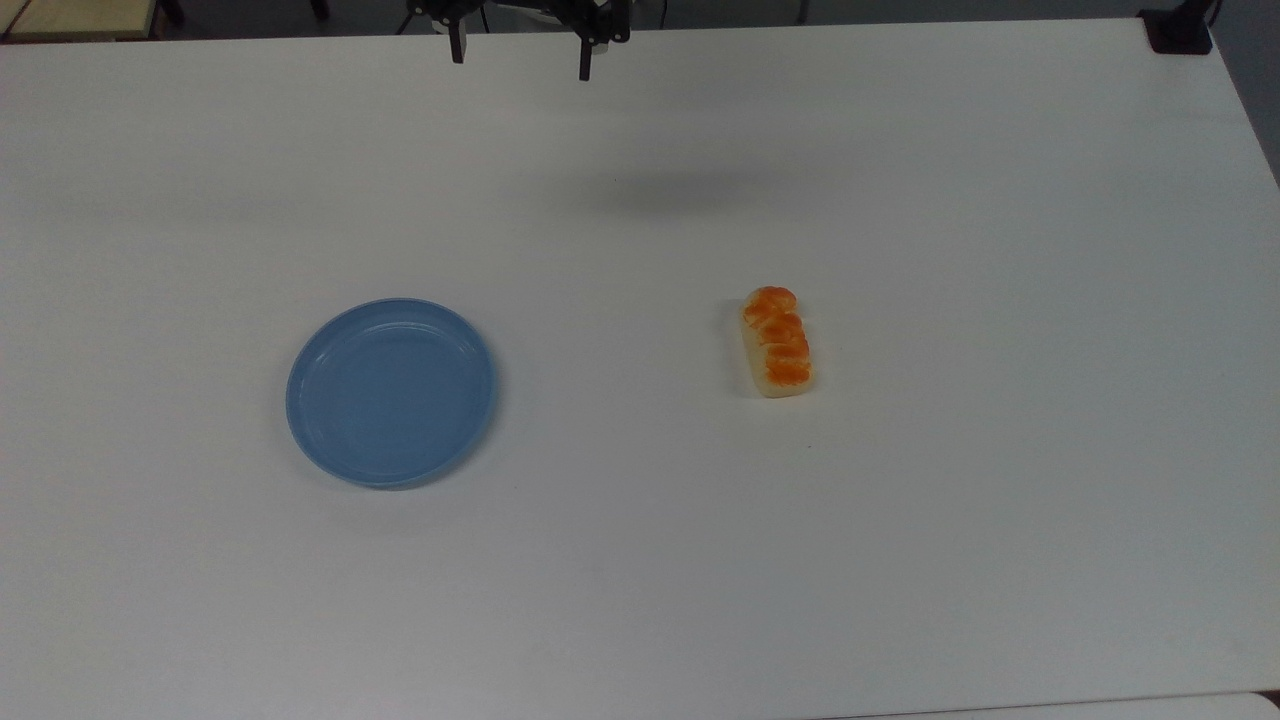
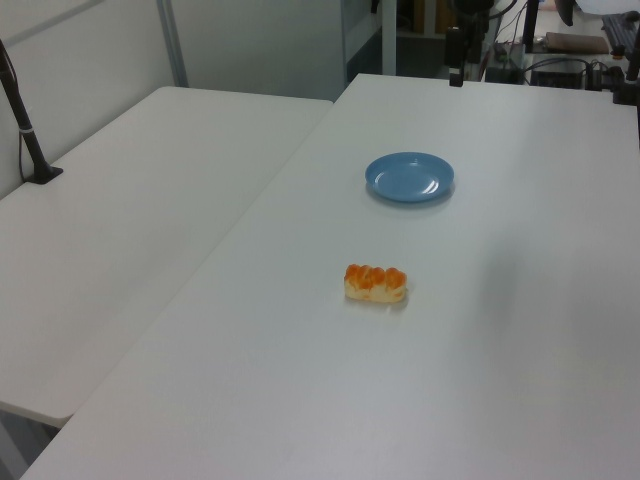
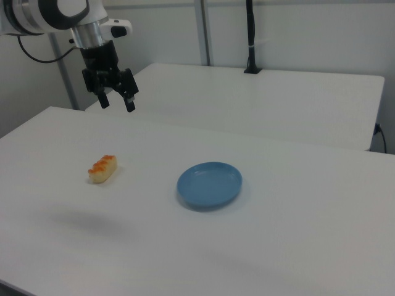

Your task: Put the bread on a plate

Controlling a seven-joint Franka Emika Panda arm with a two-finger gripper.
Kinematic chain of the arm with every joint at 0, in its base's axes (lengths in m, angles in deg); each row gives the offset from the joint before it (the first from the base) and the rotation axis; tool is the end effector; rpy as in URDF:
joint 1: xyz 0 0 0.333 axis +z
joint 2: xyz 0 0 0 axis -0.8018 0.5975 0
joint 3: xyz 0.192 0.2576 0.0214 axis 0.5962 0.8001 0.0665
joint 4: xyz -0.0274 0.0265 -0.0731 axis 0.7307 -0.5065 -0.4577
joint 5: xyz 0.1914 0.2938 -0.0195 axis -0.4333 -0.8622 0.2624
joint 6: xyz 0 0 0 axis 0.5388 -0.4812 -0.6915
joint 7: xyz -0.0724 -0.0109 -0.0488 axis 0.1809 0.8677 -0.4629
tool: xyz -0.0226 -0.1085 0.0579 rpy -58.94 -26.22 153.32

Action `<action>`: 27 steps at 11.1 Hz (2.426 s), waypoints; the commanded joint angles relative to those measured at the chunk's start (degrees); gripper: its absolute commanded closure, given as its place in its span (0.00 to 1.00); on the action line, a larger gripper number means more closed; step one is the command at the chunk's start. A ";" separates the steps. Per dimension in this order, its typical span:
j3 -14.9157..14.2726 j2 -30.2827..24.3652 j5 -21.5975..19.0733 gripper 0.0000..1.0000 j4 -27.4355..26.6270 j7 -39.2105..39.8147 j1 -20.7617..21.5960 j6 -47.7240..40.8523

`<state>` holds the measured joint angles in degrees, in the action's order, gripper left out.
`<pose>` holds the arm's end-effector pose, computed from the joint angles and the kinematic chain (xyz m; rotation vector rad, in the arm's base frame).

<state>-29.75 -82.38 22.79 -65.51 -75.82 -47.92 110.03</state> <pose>0.5354 0.0169 0.6034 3.0450 -0.1101 0.0317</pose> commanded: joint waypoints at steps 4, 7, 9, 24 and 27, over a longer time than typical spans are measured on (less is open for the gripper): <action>0.16 -1.78 -3.57 0.00 -1.63 3.06 -1.08 0.01; 0.16 -1.61 -3.66 0.00 -1.63 3.06 -1.08 0.45; 0.25 -0.91 -4.71 0.00 -1.71 3.06 -0.65 0.80; 0.86 22.28 -5.33 0.00 -1.36 -5.55 15.26 25.04; 0.86 25.36 -5.42 0.00 -1.36 -5.56 16.14 28.04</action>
<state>-28.20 -58.49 17.54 -67.31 -80.74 -32.27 136.25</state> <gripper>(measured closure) 0.000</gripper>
